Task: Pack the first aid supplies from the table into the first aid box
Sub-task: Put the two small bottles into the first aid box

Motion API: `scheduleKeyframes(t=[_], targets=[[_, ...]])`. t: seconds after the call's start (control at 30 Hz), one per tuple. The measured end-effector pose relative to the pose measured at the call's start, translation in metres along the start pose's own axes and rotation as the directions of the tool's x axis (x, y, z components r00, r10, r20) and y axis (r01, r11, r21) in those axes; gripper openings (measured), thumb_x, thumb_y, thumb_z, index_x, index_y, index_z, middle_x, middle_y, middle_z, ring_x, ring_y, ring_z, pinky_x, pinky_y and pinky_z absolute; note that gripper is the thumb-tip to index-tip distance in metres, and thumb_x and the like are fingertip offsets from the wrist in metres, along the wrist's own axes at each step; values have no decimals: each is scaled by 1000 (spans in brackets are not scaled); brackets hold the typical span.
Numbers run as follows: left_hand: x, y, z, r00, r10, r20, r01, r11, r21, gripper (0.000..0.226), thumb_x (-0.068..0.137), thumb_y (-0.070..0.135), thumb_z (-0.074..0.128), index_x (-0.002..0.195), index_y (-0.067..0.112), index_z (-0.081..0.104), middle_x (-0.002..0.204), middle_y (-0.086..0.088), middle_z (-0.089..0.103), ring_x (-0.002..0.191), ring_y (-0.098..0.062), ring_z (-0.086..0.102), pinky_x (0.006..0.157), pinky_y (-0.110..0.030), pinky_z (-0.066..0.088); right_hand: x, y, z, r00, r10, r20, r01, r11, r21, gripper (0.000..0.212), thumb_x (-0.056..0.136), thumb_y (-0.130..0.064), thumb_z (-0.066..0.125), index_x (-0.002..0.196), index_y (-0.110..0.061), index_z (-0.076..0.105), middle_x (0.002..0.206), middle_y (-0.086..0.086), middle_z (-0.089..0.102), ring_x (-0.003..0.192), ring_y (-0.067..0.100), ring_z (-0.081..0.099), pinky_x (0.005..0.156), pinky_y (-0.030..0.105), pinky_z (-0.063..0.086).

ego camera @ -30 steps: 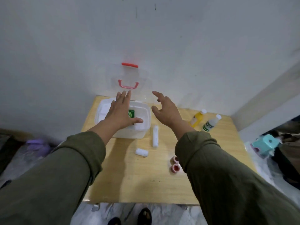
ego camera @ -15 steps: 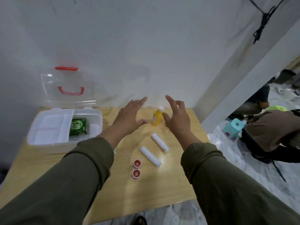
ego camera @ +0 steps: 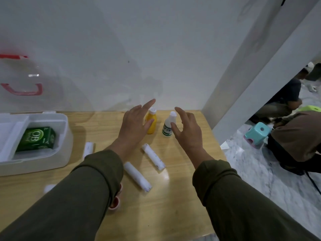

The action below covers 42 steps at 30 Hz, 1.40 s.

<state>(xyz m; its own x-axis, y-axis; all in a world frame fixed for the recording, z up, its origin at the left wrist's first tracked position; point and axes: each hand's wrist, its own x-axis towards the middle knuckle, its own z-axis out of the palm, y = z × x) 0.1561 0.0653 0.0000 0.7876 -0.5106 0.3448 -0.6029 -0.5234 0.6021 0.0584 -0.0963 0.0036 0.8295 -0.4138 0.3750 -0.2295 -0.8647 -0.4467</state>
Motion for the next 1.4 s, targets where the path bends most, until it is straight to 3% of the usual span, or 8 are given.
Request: scheduleKeyframes(t=[0.13,0.33,0.57,0.67,0.87,1.03,1.13,1.4], targets=[[10,-2,9,1000,15,-9,-15,1000,7,55,94,27,54,143,37,31,135,-2,54,127,-22,46,105,-40,38,8,4,7,999,-51,2,50,997,51,46,90,-25,57,134,-24,46,118,9,59,93,24,62,70,28,46],[14,-3,19,1000,16,1,-16,999,-27,44,95,23,51,138,31,42,127,-2,59,117,-19,51,88,-21,33,15,7,16,998,-69,-11,70,988,139,36,91,-19,54,127,-16,53,116,8,65,98,24,63,81,32,49],[16,-1,22,1000,-12,-13,11,998,-64,42,96,23,49,137,30,42,126,-1,59,114,-18,52,86,-22,36,26,4,17,996,-78,-42,85,982,170,28,90,-15,55,117,-11,59,97,11,68,88,24,63,74,31,48],[15,-2,21,999,8,-40,-10,998,-64,36,96,20,50,132,23,50,127,-2,60,117,-19,52,90,-21,35,29,2,18,998,-58,-32,63,982,177,27,88,-15,56,115,-11,60,95,11,69,87,24,64,73,32,49],[15,-2,8,997,-21,-80,14,996,-89,30,95,16,51,125,17,57,123,-1,62,115,-18,54,90,-19,35,30,-4,18,1000,-3,-17,7,980,198,26,88,-15,57,113,-12,61,90,10,68,85,22,63,70,22,41],[13,-2,-17,996,-57,-73,51,995,-91,30,95,19,51,124,19,57,121,0,63,114,-17,55,91,-23,37,31,-27,10,1000,8,0,-8,978,209,25,87,-15,58,112,-12,61,90,10,68,84,21,63,70,21,38],[13,-4,-41,994,-65,-85,57,994,-95,29,95,19,52,123,19,58,119,1,64,112,-16,56,87,-19,35,36,-50,3,1000,7,9,-9,977,215,25,87,-17,57,112,-13,61,90,9,68,84,20,63,69,20,36],[16,-26,-136,988,-58,-145,51,997,-52,27,93,23,54,120,22,59,113,1,66,107,-18,59,82,-22,37,41,-146,-7,999,7,-45,6,959,283,25,86,-17,59,110,-13,62,88,10,69,85,22,64,71,22,42]])
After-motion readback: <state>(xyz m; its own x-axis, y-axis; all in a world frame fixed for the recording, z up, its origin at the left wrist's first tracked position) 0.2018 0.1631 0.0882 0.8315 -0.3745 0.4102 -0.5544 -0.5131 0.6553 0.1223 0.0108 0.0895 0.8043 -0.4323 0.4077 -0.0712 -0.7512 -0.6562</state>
